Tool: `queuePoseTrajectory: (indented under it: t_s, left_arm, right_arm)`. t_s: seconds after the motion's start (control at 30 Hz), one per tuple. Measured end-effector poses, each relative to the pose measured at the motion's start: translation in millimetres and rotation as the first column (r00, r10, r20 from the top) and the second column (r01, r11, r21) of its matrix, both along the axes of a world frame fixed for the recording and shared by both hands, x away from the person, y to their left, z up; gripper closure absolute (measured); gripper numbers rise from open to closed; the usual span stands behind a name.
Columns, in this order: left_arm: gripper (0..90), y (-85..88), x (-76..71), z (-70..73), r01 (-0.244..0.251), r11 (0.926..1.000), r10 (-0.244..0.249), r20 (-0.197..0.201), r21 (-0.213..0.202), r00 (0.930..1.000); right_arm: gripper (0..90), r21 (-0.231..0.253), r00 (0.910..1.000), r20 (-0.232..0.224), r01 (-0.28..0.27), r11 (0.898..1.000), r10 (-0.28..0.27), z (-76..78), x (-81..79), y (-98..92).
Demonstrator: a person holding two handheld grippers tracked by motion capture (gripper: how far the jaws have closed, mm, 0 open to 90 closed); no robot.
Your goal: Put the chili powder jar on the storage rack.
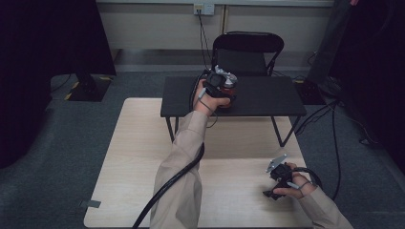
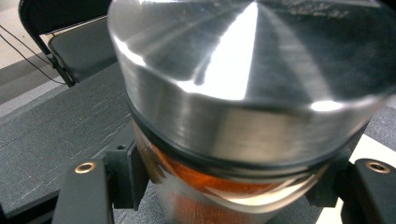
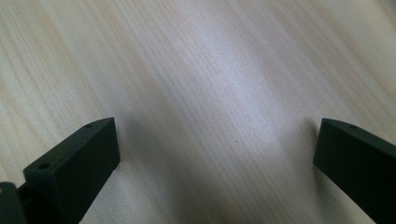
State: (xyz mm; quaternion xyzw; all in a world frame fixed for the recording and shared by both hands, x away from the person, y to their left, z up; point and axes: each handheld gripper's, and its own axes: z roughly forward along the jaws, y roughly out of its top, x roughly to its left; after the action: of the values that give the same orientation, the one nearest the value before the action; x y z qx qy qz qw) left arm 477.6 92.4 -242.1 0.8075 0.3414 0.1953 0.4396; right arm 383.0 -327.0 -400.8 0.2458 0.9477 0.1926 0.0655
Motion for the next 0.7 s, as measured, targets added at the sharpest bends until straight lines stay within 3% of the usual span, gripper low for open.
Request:
queuePoseTrajectory:
  t_s: [0.37,0.7]
  left_arm:
    - [30.3,7.1,-0.6,-7.8,-0.007,0.9988,0.007,-0.003,-0.049,1.0]
    - [29.8,9.0,0.6,-8.2,-0.003,0.9986,0.003,-0.007,-0.053,1.0]
  right_arm:
    - [0.0,-0.001,1.0,0.0,0.0,1.0,0.0,0.1,0.1,0.1]
    - [0.0,-0.001,1.0,-0.001,0.0,1.0,0.0,0.1,0.2,0.2]
